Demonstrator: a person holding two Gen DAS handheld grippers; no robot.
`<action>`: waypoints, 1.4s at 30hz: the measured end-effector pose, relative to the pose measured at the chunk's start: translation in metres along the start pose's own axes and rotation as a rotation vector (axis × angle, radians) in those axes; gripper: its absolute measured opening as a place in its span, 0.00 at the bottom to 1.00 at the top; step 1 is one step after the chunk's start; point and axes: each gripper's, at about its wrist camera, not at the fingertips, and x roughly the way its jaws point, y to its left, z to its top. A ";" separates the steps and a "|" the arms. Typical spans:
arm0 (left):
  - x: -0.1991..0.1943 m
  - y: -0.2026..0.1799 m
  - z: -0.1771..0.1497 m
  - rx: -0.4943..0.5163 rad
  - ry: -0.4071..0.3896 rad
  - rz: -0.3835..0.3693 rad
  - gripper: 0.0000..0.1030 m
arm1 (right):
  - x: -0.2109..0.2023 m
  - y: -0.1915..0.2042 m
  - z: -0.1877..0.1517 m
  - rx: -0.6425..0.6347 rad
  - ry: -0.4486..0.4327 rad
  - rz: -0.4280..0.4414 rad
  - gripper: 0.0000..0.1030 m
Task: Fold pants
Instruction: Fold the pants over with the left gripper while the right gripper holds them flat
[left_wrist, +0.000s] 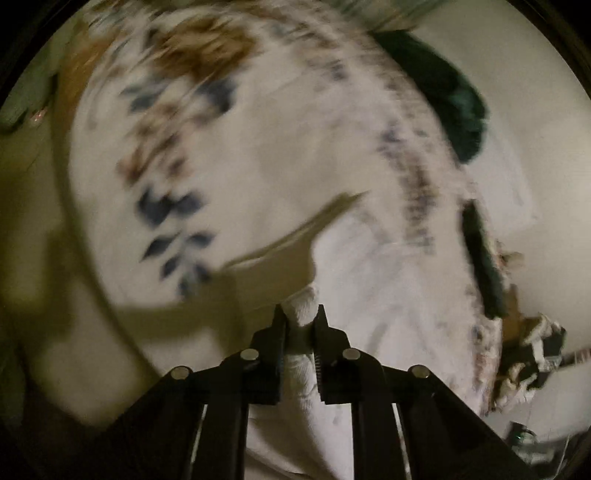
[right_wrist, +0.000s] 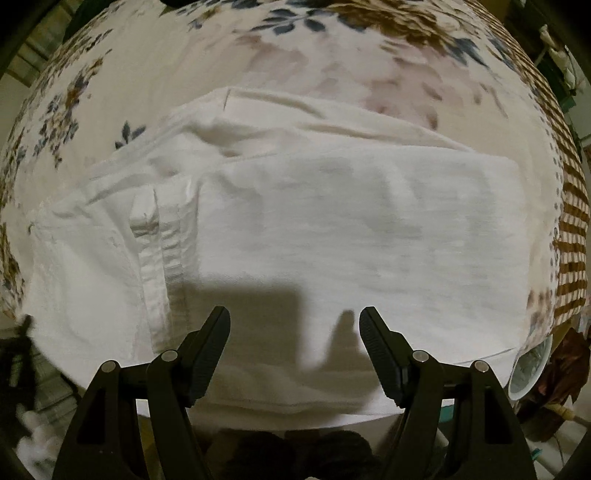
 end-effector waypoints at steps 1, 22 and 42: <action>-0.004 -0.009 0.003 0.025 -0.014 -0.013 0.10 | 0.003 0.001 0.000 0.005 0.008 -0.001 0.73; 0.037 0.062 -0.002 -0.221 0.074 -0.079 0.67 | 0.000 -0.021 0.010 0.067 0.022 0.046 0.73; 0.065 0.041 0.008 -0.178 0.000 -0.199 0.32 | 0.000 -0.023 0.031 0.085 0.016 0.099 0.73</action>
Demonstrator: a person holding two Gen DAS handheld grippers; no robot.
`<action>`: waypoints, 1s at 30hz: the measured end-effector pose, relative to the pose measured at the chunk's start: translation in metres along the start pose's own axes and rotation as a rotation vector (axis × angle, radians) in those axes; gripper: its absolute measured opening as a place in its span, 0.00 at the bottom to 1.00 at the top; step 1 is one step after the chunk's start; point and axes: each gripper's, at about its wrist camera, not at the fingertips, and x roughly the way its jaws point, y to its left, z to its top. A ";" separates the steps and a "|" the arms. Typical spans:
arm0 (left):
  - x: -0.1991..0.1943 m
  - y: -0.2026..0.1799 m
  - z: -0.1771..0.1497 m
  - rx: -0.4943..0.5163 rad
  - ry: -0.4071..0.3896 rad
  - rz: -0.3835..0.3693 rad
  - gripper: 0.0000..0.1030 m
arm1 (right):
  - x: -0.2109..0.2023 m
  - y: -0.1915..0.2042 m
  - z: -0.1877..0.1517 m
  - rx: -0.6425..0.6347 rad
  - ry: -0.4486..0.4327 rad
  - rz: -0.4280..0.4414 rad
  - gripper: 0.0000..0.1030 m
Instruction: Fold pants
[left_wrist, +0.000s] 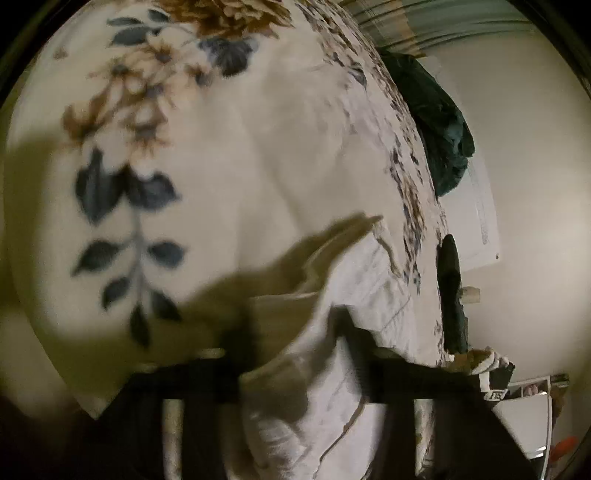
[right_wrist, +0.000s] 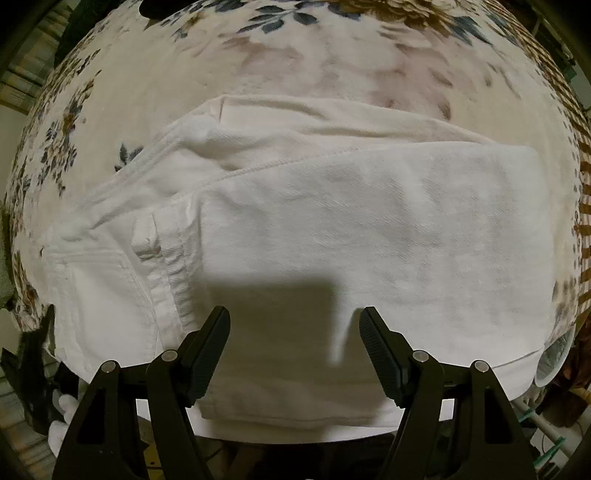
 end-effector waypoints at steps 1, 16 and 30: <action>-0.001 -0.001 -0.002 0.009 -0.011 -0.013 0.32 | 0.001 -0.001 0.000 0.000 0.001 0.000 0.73; -0.046 -0.100 -0.026 0.271 -0.092 -0.036 0.24 | -0.011 -0.070 -0.010 0.066 -0.037 0.043 0.73; -0.038 -0.285 -0.231 0.711 0.187 -0.237 0.10 | -0.067 -0.270 -0.047 0.306 -0.117 0.077 0.73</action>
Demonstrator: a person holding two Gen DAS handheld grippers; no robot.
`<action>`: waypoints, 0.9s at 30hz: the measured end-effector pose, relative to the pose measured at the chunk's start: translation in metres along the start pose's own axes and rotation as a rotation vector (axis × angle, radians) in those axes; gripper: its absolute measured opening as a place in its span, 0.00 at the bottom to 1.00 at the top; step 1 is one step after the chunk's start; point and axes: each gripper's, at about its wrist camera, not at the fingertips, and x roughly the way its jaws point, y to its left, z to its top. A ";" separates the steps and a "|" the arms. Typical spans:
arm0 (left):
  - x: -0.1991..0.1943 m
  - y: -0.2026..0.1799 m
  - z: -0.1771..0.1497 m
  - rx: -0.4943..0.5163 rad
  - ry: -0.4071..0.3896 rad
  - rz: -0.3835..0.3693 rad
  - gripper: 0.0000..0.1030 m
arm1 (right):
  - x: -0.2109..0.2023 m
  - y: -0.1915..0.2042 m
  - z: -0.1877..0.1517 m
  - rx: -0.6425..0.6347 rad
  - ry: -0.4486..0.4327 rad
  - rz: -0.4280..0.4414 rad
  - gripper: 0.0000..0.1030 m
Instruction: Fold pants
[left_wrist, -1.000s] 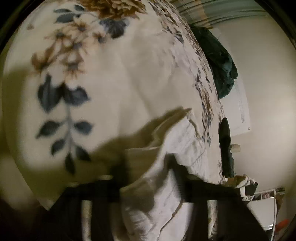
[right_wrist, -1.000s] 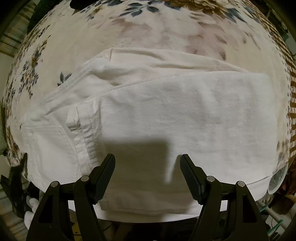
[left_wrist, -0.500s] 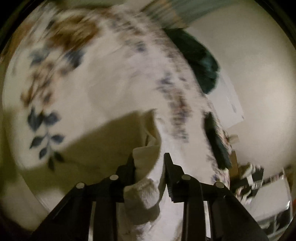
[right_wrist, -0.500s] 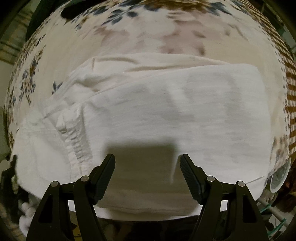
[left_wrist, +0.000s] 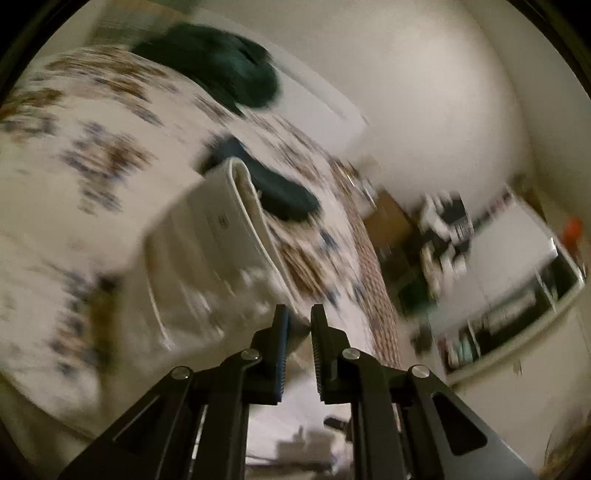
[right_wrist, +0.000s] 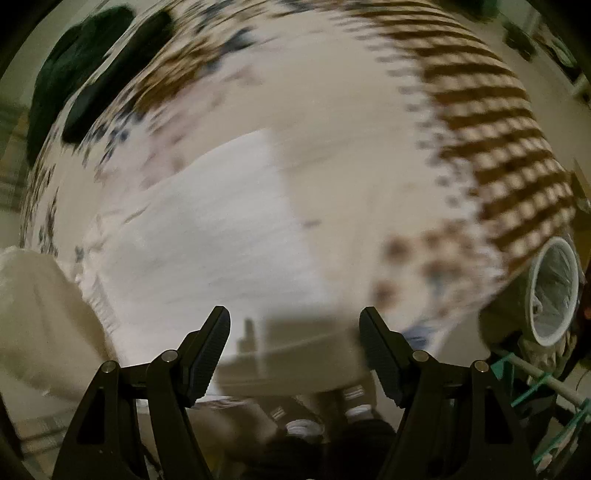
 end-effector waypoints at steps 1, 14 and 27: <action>0.019 -0.008 -0.011 0.031 0.046 0.008 0.10 | -0.003 -0.014 0.003 0.017 -0.001 -0.006 0.73; 0.075 0.042 -0.036 0.069 0.349 0.532 0.68 | 0.009 0.060 0.032 -0.150 0.129 0.367 0.73; 0.064 0.095 -0.014 0.028 0.345 0.680 0.68 | 0.056 0.105 0.024 -0.016 0.081 0.405 0.20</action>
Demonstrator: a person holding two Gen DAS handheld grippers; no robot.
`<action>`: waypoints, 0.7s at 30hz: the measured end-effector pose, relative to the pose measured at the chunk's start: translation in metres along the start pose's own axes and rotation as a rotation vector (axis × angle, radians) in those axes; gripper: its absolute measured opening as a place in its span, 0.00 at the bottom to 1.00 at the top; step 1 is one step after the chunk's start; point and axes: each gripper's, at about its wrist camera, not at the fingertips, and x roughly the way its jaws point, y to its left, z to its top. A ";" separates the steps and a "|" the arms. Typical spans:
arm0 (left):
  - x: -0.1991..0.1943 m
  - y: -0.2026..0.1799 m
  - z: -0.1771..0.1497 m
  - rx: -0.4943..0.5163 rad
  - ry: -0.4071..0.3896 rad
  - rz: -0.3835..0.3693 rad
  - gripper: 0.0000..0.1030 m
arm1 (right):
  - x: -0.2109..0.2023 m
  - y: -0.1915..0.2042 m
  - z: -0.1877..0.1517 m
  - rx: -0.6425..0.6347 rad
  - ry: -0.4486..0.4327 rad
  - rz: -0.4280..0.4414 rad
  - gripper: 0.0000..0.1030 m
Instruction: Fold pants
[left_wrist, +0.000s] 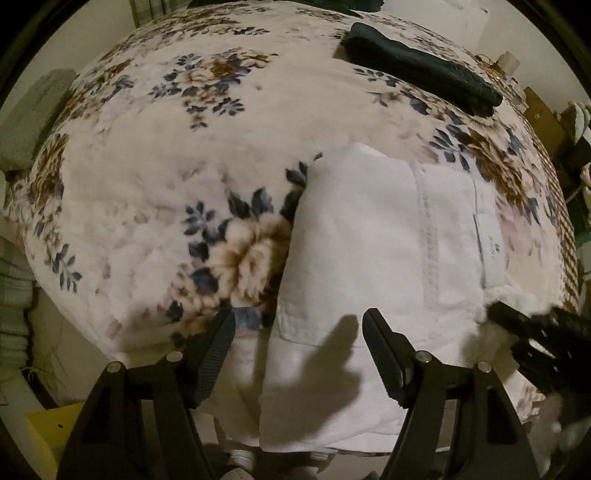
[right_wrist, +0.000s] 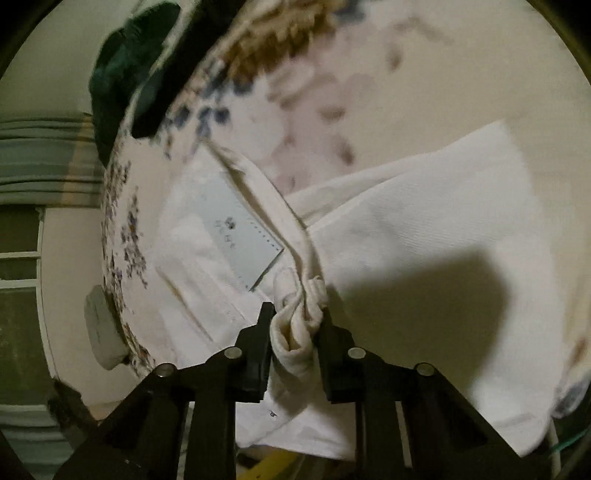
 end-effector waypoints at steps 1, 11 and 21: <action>-0.001 0.000 -0.001 -0.004 0.007 -0.012 0.68 | -0.015 -0.001 -0.005 -0.007 -0.030 -0.010 0.20; 0.002 -0.045 -0.009 0.058 0.057 -0.121 0.68 | -0.167 -0.092 -0.057 0.101 -0.282 -0.193 0.18; 0.043 -0.085 -0.004 0.129 0.141 -0.158 0.68 | -0.140 -0.171 -0.028 0.141 -0.129 -0.343 0.51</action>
